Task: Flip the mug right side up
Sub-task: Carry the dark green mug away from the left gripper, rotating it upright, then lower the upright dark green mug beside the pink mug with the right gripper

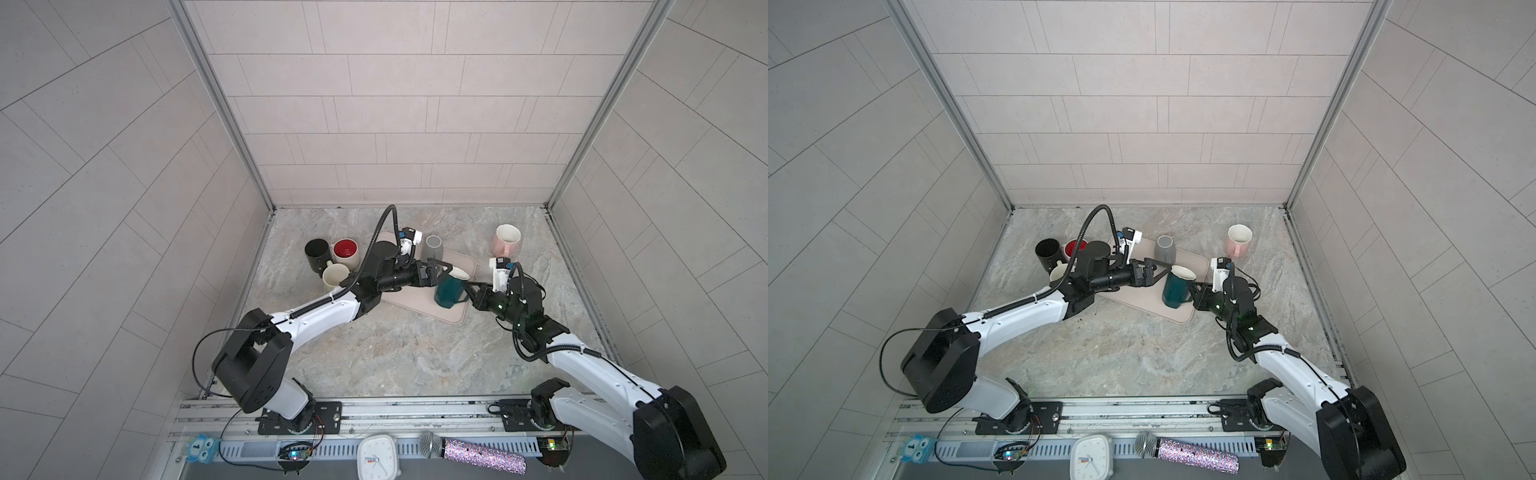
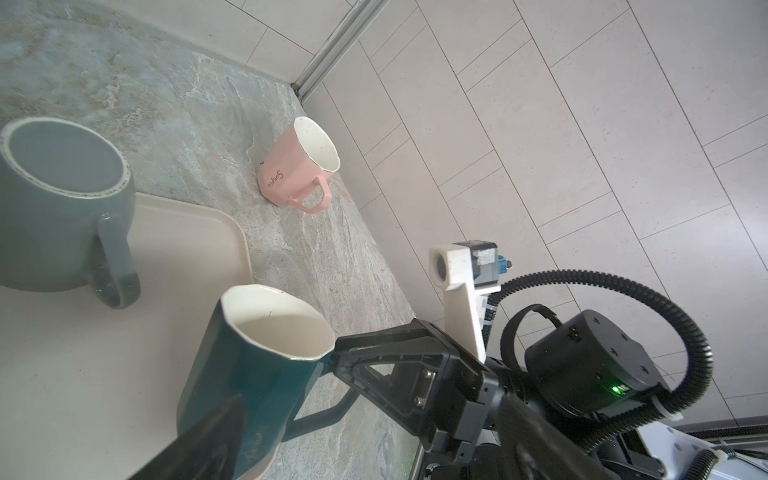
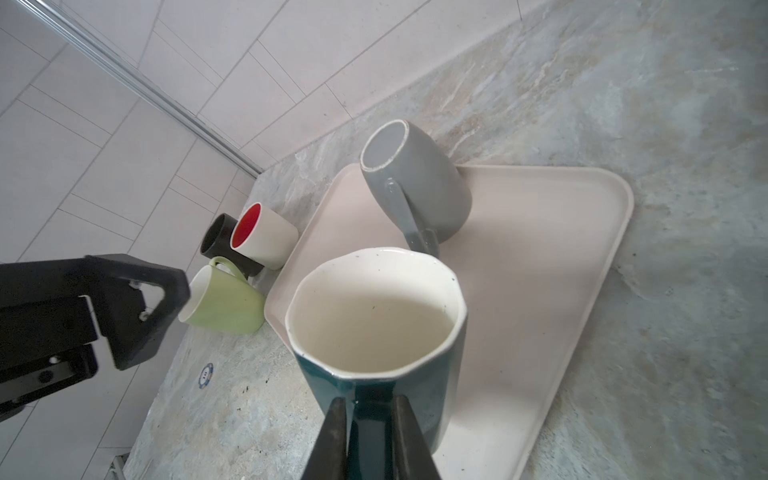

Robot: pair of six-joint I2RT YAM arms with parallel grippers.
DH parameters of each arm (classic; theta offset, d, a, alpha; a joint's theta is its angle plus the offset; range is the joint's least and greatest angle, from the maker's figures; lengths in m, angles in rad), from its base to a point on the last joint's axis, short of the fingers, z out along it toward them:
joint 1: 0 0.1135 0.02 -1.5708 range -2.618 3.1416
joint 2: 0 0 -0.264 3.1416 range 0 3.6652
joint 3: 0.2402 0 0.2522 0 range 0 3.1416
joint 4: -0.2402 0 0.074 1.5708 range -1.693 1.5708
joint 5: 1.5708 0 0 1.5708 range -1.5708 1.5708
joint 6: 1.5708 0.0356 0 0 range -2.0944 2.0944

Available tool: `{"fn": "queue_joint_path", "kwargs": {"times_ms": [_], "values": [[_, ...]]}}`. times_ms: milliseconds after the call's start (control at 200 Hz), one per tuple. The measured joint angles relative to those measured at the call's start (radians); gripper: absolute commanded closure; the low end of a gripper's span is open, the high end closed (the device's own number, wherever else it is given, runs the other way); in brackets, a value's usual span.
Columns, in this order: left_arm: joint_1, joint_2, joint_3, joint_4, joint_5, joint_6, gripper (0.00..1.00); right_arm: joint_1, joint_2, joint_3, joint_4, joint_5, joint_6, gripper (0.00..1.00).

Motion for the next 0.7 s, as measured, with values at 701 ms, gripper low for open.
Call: {"fn": "queue_joint_path", "kwargs": {"times_ms": [701], "values": [[0.008,0.014,-0.011,0.005,-0.002,0.000,0.00,-0.029,-0.101,0.043,-0.146,0.171,-0.158,1.00]]}}
